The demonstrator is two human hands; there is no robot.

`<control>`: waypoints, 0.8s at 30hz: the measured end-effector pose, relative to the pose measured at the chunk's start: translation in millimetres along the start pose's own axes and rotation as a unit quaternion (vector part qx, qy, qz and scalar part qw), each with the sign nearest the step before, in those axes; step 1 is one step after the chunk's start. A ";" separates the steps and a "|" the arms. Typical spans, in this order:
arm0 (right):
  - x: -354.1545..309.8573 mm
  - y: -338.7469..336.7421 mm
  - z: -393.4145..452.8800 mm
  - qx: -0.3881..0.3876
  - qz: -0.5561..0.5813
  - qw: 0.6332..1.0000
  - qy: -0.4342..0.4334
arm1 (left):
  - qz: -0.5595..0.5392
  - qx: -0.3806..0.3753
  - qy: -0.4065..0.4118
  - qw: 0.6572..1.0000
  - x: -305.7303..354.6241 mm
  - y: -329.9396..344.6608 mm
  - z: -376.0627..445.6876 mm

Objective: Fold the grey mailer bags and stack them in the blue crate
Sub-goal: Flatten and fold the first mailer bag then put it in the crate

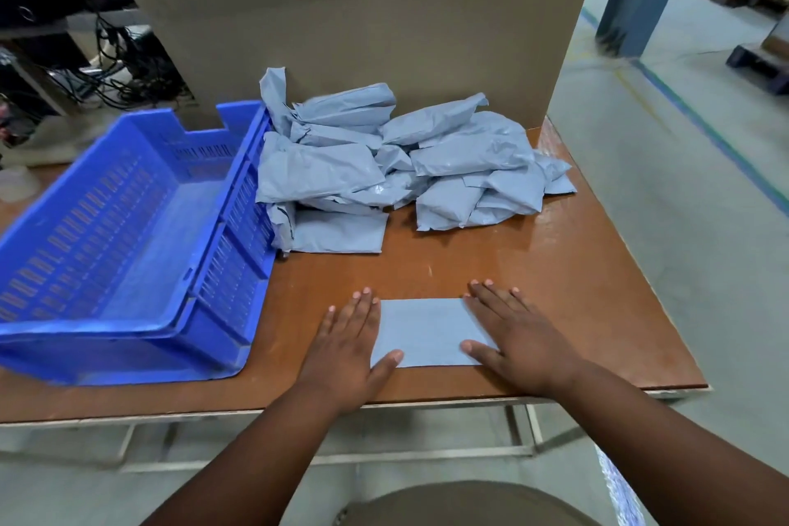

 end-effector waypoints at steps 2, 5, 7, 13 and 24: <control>4.7 -6.0 -2.2 0.011 0.036 0.999 0.000 | -0.009 -0.017 -0.013 1.000 -0.4 -2.0 -1.7; 5.2 -31.0 9.8 0.023 0.051 0.998 0.006 | -0.050 -0.007 -0.016 0.999 3.0 -25.0 11.9; -0.6 -39.7 25.4 -0.029 0.025 0.999 0.007 | -0.071 0.006 0.038 0.997 20.3 -46.3 28.6; -21.4 -44.0 58.1 -0.118 -0.018 0.993 -0.015 | -0.037 -0.072 0.092 0.992 63.7 -71.5 66.5; -24.3 -115.7 77.0 -0.007 0.026 0.991 -0.128 | 0.021 -0.001 0.020 1.000 54.2 -143.9 64.7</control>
Point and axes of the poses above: each hand's wrist, its own z-axis towards the middle knuckle, its own y-axis out of the palm, x = y × z, the point moved 8 cm from there along z, towards the middle knuckle
